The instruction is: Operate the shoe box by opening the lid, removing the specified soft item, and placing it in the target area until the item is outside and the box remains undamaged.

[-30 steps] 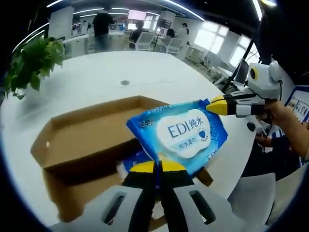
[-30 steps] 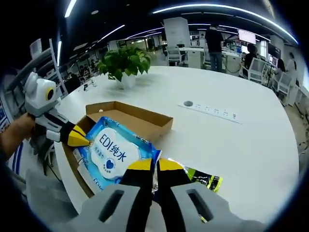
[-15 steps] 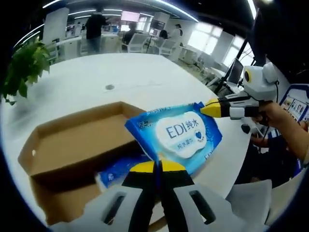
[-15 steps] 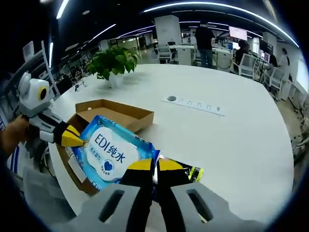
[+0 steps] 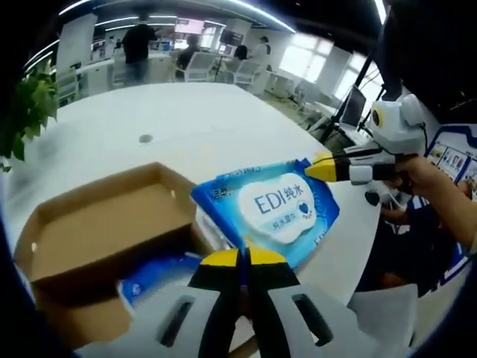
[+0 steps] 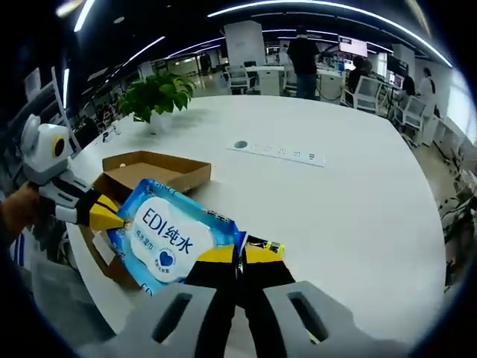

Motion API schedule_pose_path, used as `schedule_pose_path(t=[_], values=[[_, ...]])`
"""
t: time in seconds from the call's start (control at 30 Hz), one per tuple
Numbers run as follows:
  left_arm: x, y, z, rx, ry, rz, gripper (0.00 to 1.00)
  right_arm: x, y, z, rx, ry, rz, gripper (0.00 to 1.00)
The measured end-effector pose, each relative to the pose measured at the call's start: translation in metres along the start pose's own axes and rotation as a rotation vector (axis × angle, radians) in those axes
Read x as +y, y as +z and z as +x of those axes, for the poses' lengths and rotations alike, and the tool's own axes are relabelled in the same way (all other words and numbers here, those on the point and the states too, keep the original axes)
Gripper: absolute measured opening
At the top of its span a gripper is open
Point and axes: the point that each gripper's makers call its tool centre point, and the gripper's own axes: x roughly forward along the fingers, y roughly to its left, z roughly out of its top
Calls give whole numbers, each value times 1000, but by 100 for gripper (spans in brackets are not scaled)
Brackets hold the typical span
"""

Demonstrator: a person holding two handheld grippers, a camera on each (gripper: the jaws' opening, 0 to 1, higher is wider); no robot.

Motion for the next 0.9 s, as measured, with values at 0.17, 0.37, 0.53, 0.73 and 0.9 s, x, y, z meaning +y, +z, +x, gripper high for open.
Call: schedule_pose_path(t=[0.17,0.37,0.53,0.73,0.9], values=[[-4,-1,10,21,-15,6,0,-10,-6,2,14,-15,13,0],[-5,-3,21,55,-23,19,0,-19,-14,11,37,-24,27,0],[-2,-7,33,99,-17,39,0,-26,-23,25,64,-30,33,0],[3,-11,44,145,6,83,0,-30,-31,39,83,-39,48,0],[4,-14,52,179,23,137,0,-34,-35,49,98,-53,47,0]])
